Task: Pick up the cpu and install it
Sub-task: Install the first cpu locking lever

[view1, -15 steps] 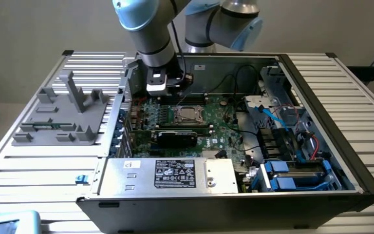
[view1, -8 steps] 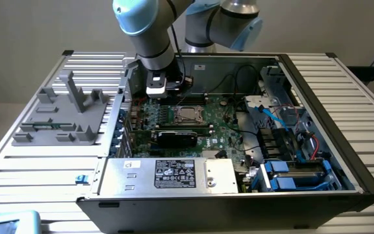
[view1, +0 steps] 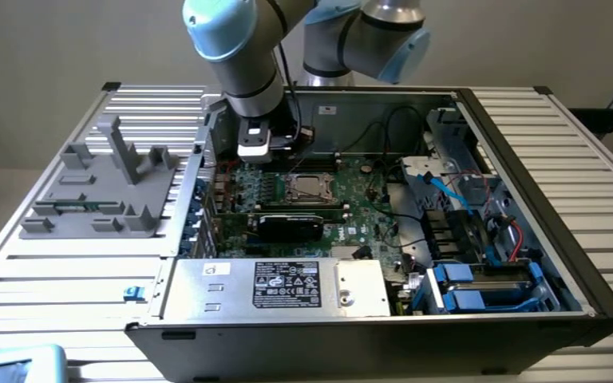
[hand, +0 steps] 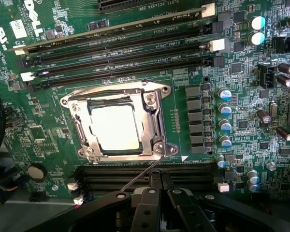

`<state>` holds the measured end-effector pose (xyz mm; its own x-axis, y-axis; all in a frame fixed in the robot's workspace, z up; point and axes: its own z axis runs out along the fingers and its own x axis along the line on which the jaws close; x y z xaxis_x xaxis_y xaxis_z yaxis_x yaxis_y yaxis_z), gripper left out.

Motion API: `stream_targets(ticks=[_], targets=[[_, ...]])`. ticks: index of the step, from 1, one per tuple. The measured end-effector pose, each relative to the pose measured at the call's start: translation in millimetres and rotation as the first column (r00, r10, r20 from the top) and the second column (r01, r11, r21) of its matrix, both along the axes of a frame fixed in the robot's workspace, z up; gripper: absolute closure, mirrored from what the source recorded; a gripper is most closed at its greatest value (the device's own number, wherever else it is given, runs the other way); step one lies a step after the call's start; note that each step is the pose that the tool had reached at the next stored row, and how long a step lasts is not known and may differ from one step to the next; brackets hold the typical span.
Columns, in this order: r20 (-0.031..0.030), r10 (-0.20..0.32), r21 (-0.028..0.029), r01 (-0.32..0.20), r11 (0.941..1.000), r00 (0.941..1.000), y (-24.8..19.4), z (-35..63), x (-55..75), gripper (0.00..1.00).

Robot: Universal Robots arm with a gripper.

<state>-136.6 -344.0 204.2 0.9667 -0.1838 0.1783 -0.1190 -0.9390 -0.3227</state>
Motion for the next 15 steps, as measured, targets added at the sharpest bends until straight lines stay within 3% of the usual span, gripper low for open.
stream_targets(ticks=[15], targets=[[-0.0001, -0.007, -0.0002, 0.007, 1.0000, 1.0000, 0.1, -5.3, 4.2, 0.89]])
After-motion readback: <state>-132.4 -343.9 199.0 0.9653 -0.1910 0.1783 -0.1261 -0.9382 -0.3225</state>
